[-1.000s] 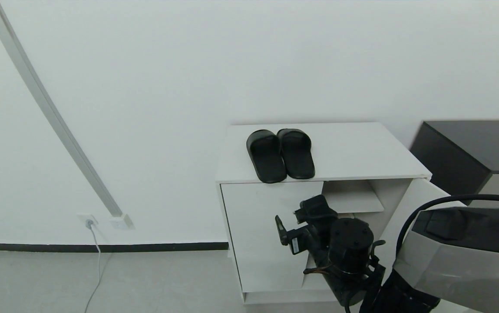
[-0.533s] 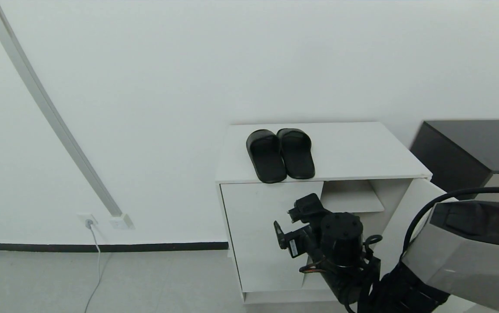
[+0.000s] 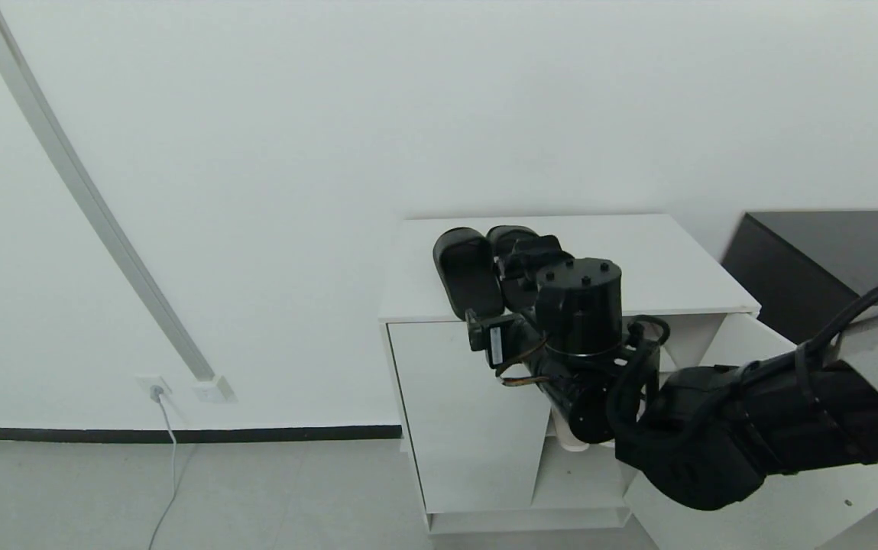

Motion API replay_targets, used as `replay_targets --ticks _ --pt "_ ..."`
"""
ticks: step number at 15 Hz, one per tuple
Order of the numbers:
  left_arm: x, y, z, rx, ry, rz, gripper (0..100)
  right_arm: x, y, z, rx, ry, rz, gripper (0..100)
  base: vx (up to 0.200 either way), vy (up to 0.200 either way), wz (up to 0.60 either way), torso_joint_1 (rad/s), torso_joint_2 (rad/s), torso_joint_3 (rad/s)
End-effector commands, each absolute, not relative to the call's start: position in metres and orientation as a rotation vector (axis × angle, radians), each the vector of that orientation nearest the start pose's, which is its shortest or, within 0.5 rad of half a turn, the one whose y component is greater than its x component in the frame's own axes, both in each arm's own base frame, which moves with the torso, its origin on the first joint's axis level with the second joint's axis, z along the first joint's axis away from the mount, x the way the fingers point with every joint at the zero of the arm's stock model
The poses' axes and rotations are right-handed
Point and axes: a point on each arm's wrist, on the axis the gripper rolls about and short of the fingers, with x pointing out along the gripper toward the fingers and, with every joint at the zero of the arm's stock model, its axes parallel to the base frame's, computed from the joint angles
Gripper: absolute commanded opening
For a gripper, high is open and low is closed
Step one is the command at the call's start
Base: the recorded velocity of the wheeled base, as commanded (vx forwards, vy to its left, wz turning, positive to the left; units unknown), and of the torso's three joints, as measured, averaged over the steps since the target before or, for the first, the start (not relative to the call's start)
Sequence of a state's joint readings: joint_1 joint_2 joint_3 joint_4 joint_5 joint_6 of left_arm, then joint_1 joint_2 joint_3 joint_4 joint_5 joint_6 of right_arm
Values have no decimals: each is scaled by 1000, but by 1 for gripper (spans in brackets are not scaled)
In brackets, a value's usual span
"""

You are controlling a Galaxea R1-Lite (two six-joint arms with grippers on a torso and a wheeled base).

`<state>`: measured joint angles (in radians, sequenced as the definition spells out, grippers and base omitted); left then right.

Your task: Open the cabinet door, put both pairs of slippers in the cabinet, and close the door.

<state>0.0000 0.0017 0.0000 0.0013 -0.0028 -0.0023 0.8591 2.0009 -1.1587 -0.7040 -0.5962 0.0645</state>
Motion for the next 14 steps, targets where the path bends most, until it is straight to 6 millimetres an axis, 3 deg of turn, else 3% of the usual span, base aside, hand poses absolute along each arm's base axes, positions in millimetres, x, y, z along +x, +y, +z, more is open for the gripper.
replay_targets --ticks 1,6,14 --pt "-23 0 75 -3 3 -3 0 273 296 197 26 98 239 100 0 0 0 0 0 0" --pt "-23 0 76 -3 2 -3 0 279 301 194 26 151 220 100 0 0 0 0 0 0" --pt "-23 0 76 0 2 -3 0 286 298 169 -2 188 204 100 200 0 0 2 2 2"
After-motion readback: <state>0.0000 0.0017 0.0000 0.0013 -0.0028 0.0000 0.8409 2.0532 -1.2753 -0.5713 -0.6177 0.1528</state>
